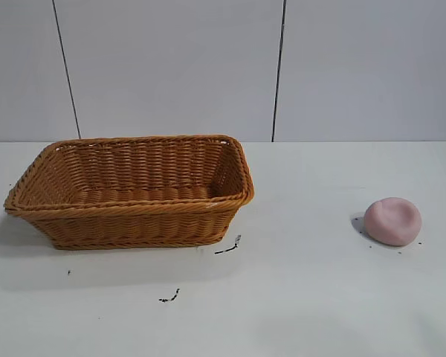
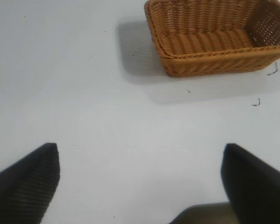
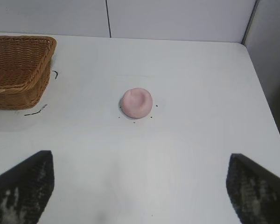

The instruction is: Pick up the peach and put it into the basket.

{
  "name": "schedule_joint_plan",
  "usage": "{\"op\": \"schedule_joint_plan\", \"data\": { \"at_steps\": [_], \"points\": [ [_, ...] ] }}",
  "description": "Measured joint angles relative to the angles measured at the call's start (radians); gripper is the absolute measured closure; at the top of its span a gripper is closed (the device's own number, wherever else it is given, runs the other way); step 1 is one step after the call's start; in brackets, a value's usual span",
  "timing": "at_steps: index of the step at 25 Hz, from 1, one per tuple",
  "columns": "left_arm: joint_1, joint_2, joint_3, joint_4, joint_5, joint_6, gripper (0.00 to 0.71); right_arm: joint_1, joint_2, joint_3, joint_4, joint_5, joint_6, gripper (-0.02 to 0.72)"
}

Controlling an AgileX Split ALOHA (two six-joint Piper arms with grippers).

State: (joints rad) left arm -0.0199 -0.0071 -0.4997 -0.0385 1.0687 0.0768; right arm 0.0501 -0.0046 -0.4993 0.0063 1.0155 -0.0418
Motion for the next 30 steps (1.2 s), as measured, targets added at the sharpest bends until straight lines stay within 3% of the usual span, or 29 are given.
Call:
{"op": "schedule_joint_plan", "data": {
  "at_steps": [11,30],
  "points": [
    [0.0,0.0,0.0,0.0,0.0,0.0,0.018,0.0,0.087,-0.022,0.0,0.001,-0.019,0.014],
    [0.0,0.0,0.0,0.0,0.0,0.0,0.018,0.0,1.406,-0.623,0.0,0.008,-0.015,0.014]
  ]
}}
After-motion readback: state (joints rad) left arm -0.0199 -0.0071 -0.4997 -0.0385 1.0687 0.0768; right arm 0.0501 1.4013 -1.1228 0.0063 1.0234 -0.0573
